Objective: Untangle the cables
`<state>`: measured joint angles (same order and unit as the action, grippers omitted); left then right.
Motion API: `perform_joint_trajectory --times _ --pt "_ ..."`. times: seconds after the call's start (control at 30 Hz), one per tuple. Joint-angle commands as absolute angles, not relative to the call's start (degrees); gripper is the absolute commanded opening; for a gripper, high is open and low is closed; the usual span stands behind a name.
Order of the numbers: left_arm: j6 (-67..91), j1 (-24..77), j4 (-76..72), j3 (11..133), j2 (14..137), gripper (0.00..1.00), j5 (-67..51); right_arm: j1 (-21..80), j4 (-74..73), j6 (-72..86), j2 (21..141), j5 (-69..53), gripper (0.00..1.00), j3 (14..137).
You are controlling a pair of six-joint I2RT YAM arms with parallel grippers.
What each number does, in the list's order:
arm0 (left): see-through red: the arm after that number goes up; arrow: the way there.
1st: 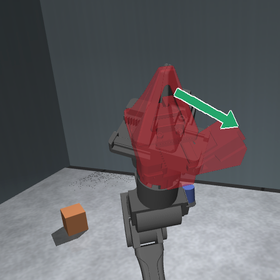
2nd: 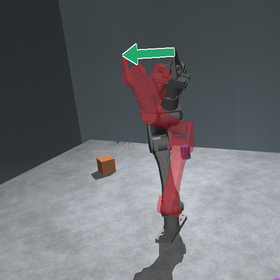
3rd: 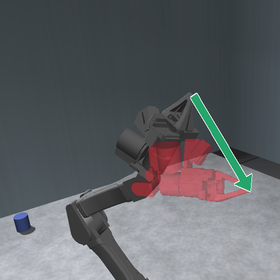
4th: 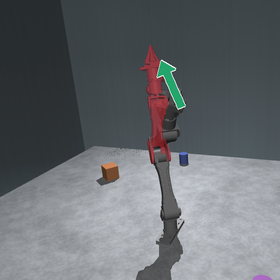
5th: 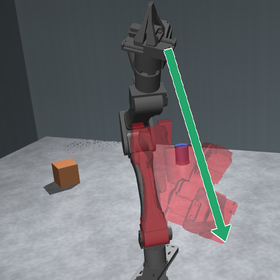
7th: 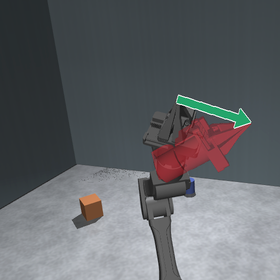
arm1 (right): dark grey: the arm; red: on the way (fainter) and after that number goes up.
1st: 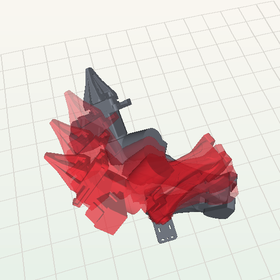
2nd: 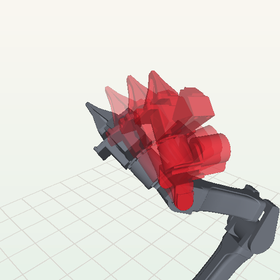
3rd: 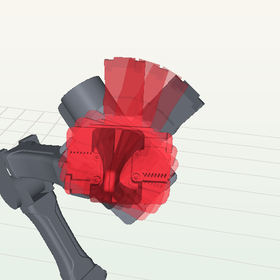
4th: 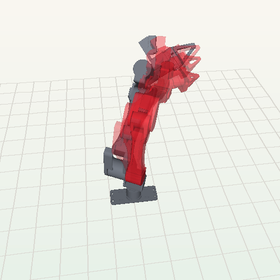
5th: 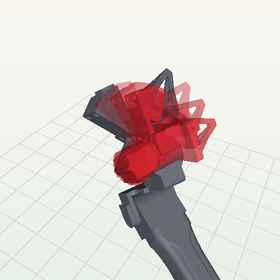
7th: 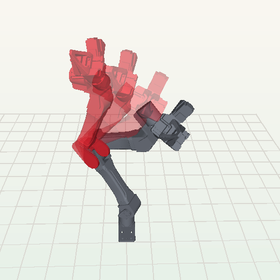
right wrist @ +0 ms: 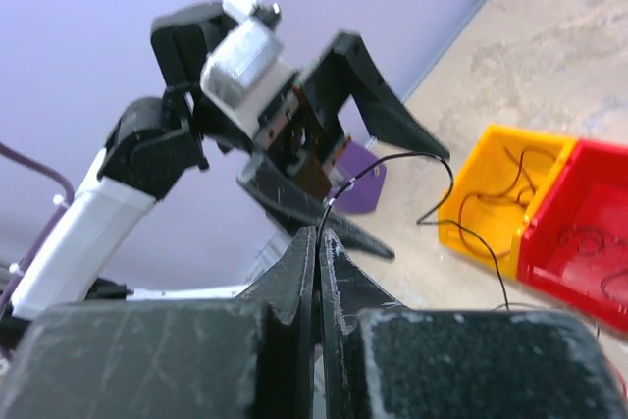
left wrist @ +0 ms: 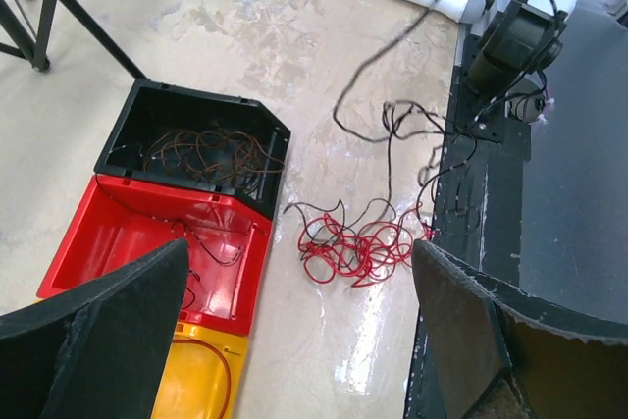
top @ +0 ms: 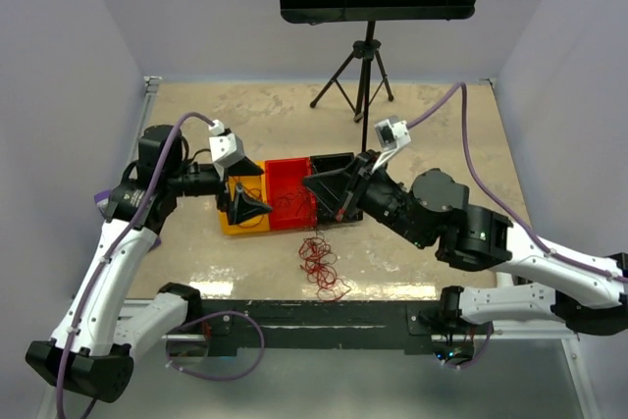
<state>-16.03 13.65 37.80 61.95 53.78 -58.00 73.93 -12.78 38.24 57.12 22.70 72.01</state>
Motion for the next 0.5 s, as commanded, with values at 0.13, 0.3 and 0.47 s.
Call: perform_joint_trajectory --times 0.13,0.3,0.47 --pt "-18.89 13.80 38.49 62.05 50.10 1.00 -61.35 74.27 -14.15 23.92 67.31 25.40 0.00 94.98" --pt "-14.87 13.80 33.33 59.77 48.34 1.00 -62.58 74.18 -15.90 20.13 73.90 23.65 0.00 108.79" --pt "-5.12 13.89 20.24 56.43 46.85 1.00 -61.61 74.27 -14.60 20.91 76.82 20.66 0.00 112.41"
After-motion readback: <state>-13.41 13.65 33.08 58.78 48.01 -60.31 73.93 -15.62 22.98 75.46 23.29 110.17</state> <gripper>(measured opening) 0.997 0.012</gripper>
